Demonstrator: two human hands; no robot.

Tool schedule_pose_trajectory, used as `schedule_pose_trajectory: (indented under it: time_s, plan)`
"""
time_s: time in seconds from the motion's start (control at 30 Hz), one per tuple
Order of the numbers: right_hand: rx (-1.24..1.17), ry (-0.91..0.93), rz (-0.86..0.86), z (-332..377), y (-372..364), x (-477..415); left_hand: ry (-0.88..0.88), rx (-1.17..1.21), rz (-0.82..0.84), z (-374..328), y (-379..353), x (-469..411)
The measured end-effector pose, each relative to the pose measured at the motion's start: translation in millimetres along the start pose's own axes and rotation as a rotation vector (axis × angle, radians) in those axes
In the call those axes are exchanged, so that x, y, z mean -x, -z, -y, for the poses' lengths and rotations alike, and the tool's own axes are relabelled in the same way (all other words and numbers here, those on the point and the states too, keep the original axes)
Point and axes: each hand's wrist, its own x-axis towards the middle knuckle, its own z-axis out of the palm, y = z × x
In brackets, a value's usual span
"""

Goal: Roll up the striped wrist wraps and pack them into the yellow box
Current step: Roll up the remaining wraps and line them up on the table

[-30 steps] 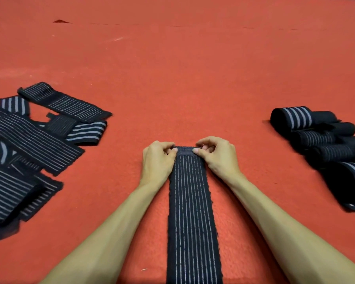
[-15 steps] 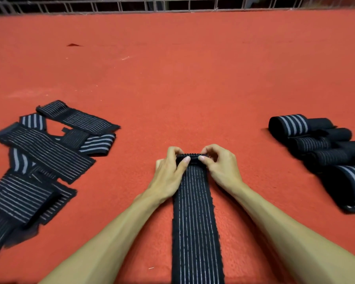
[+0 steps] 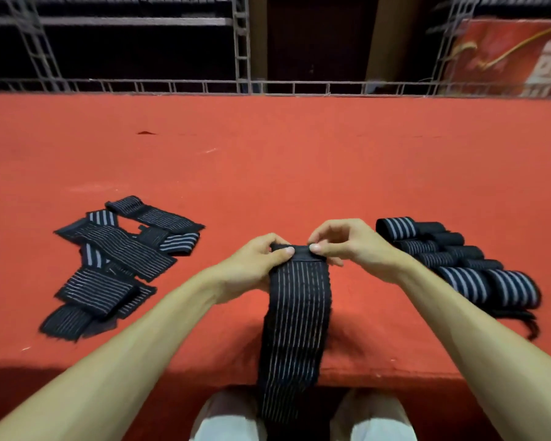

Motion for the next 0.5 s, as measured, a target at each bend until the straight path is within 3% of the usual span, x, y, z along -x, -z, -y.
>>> schedule_pose_trajectory:
  time_s: [0.17, 0.23, 0.27, 0.33, 0.4, 0.5]
  plan:
    - [-0.344, 0.015, 0.104, 37, 13, 17, 0.007, 0.361, 0.193, -45, -5, 31]
    - [-0.35, 0.005, 0.052, 36, 11, 15, 0.0, 0.354, 0.176, -44, -5, 26]
    - [-0.305, -0.021, 0.008, 31, 9, 13, -0.008, 0.252, 0.115, -36, -6, 20]
    - [-0.157, -0.106, -0.049, 13, -1, 9, -0.089, -0.178, -0.108, -11, -8, 4]
    - [-0.088, -0.187, -0.061, -9, -13, 4, -0.222, -0.53, -0.197, 14, -10, -11]
    - [-0.18, -0.214, -0.147, -40, -25, -9, -0.299, -0.502, -0.23, 47, -4, -33]
